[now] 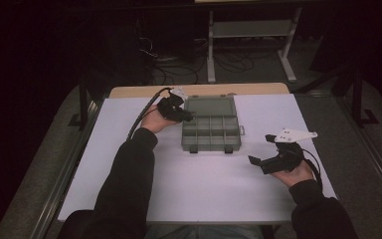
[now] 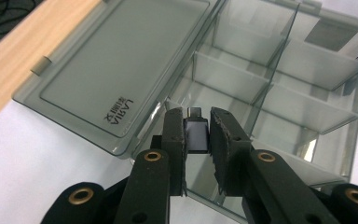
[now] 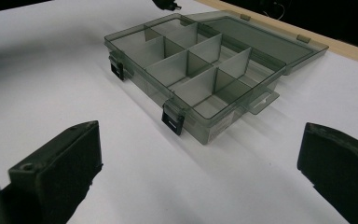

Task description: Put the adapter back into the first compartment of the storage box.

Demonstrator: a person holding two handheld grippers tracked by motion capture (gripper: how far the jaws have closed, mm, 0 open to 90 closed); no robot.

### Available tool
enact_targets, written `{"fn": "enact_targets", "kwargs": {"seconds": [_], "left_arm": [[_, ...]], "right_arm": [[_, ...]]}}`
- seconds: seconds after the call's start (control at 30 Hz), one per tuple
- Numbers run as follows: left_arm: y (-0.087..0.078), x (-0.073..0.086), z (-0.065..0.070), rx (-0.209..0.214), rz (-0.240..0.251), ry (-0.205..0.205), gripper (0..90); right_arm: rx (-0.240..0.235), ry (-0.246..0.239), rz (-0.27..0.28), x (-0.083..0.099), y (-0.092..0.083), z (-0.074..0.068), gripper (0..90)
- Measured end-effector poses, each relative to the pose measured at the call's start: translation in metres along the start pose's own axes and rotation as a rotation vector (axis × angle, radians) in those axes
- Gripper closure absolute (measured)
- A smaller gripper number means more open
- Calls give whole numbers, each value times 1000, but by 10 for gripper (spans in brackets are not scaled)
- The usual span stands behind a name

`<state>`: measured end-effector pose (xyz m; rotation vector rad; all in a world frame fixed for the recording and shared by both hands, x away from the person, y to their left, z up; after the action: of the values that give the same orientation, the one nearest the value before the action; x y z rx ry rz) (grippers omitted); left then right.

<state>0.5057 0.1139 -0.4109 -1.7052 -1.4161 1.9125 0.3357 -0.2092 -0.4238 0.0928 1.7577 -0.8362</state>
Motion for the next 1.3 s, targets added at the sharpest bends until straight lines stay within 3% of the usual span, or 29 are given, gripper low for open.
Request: {"fn": "enact_targets", "kwargs": {"seconds": [0.4,0.57,0.83,0.93,1.03,1.23,1.3], "left_arm": [[14,7,0,12,-62,1,762],[16,6,3,9,-62,12,747],[6,5,-1,7,-40,-19,625],[2,6,-2,7,-27,-30,527],[-1,7,0,1,-29,-10,438],[-4,8,4,23,-4,-12,332],[-6,7,6,9,5,-11,264]], "right_arm": [[-1,1,-2,0,0,0,0],[0,1,-2,0,0,0,0],[4,1,5,0,-1,1,0],[2,0,4,0,-1,1,0],[3,1,5,0,-1,0,0],[4,0,7,-1,-1,0,0],[3,-1,6,-1,-1,0,0]]}}
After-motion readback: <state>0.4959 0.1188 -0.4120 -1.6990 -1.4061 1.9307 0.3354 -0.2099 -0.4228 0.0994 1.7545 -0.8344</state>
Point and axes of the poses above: each handheld gripper's, and its own axes: y roughly forward along the jaws, x roughly out of its underside, z roughly to its right, the point moved 3 cm from there along y, roughly forward along the jaws, and after that the axes turned 9 degrees about -x, right-handed, at the moved point
